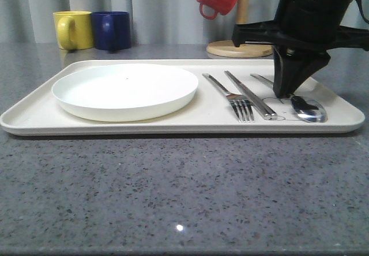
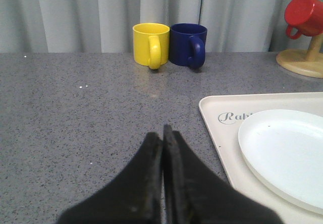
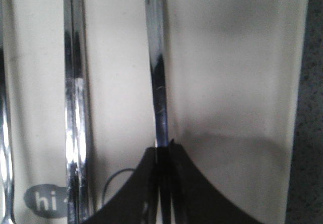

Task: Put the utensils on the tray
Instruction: 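Lay the spoon on the tray beside the chopsticks and release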

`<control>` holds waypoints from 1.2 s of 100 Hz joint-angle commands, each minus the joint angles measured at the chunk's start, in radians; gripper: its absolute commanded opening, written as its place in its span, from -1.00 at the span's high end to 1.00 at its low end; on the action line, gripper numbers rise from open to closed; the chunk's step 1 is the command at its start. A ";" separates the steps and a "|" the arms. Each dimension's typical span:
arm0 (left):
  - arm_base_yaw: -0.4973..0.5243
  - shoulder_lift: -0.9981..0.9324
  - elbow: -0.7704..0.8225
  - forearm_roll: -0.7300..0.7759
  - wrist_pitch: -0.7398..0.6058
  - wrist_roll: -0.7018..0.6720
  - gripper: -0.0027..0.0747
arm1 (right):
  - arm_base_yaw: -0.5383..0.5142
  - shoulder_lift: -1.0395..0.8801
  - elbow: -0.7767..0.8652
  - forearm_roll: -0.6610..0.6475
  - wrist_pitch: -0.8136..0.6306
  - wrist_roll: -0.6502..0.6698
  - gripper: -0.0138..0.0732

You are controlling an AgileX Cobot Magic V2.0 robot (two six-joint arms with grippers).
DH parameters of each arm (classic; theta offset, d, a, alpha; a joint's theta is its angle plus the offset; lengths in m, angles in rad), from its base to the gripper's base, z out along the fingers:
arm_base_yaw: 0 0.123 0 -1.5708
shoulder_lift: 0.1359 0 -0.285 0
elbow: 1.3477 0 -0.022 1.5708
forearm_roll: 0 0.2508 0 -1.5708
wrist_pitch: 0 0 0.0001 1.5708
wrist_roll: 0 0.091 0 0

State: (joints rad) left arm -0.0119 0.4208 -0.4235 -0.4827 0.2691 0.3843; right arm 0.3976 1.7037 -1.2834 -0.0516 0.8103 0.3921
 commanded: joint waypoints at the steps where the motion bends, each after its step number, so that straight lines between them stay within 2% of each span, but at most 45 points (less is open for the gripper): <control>1: 0.001 0.005 -0.026 -0.010 -0.070 -0.007 0.98 | -0.001 -0.039 -0.022 -0.001 -0.012 0.002 0.25; 12: 0.001 0.005 -0.026 -0.010 -0.070 -0.007 0.98 | -0.001 -0.045 -0.025 -0.002 -0.011 0.002 -0.05; 21: 0.001 0.005 -0.026 -0.010 -0.070 -0.007 0.98 | -0.001 -0.065 -0.025 -0.003 -0.017 -0.001 -0.17; 45: 0.001 0.005 -0.026 -0.010 -0.070 -0.007 0.98 | -0.016 -0.189 -0.025 -0.066 -0.028 -0.012 -0.17; 70: 0.001 0.005 -0.026 -0.010 -0.070 -0.007 0.98 | -0.103 -0.364 0.006 -0.090 -0.037 -0.085 -0.17; 93: 0.001 0.005 -0.026 -0.010 -0.070 -0.007 0.98 | -0.141 -0.588 0.215 -0.187 -0.141 -0.085 -0.17; 120: 0.001 0.005 -0.026 -0.010 -0.070 -0.007 0.98 | -0.141 -0.898 0.525 -0.196 -0.245 -0.085 -0.17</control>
State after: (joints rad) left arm -0.0119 0.4208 -0.4235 -0.4827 0.2691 0.3843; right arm 0.2627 0.8971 -0.8074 -0.2174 0.6512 0.3179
